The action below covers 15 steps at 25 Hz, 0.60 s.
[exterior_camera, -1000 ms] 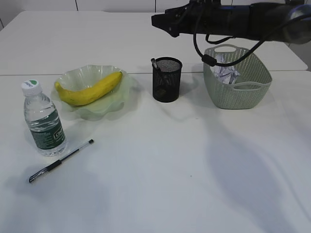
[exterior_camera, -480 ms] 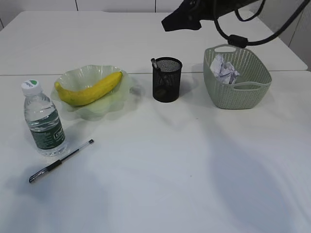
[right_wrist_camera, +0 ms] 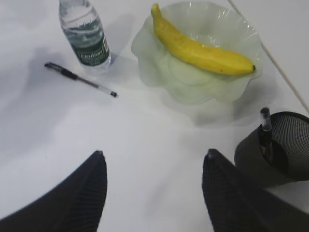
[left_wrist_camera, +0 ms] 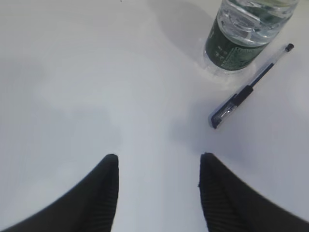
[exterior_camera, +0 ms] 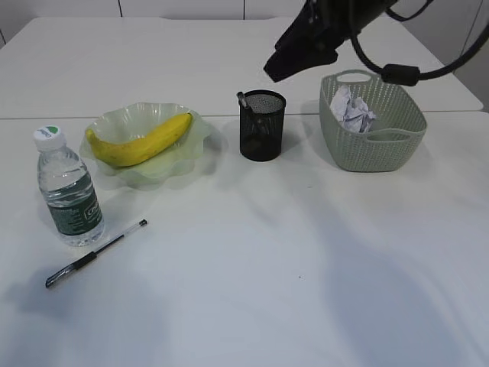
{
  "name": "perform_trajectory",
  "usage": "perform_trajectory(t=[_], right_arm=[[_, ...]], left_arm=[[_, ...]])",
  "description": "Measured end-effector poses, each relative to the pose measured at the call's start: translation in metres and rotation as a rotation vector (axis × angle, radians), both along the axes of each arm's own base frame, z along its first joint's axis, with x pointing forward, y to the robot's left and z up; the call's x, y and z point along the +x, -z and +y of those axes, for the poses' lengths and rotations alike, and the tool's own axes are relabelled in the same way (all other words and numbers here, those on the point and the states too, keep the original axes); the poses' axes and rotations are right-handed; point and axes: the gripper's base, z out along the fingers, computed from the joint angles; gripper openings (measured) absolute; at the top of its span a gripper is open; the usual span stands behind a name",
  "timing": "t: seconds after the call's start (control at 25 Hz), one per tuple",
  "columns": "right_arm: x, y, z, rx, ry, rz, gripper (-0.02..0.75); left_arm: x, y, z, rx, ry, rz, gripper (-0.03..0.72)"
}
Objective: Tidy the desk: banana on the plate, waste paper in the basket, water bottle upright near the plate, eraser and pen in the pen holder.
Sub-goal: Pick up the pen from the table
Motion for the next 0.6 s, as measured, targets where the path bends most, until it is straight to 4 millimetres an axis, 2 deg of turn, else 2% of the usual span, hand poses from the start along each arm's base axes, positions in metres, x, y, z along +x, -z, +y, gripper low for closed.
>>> perform_trajectory(t=[0.16, 0.36, 0.6], right_arm=[[-0.016, 0.004, 0.034, -0.103, -0.099, -0.025, 0.462], [-0.041, 0.005, 0.08, -0.136, -0.273, -0.078, 0.462], [-0.06, 0.005, 0.107, -0.147, -0.387, -0.11, 0.462]], left_arm=[[-0.001, 0.0, 0.0, 0.001, -0.001, 0.008, 0.382], [-0.001, 0.001, 0.0, 0.003, -0.001, 0.014, 0.382], [-0.001, 0.001, 0.001, 0.008, -0.001, 0.016, 0.382]])
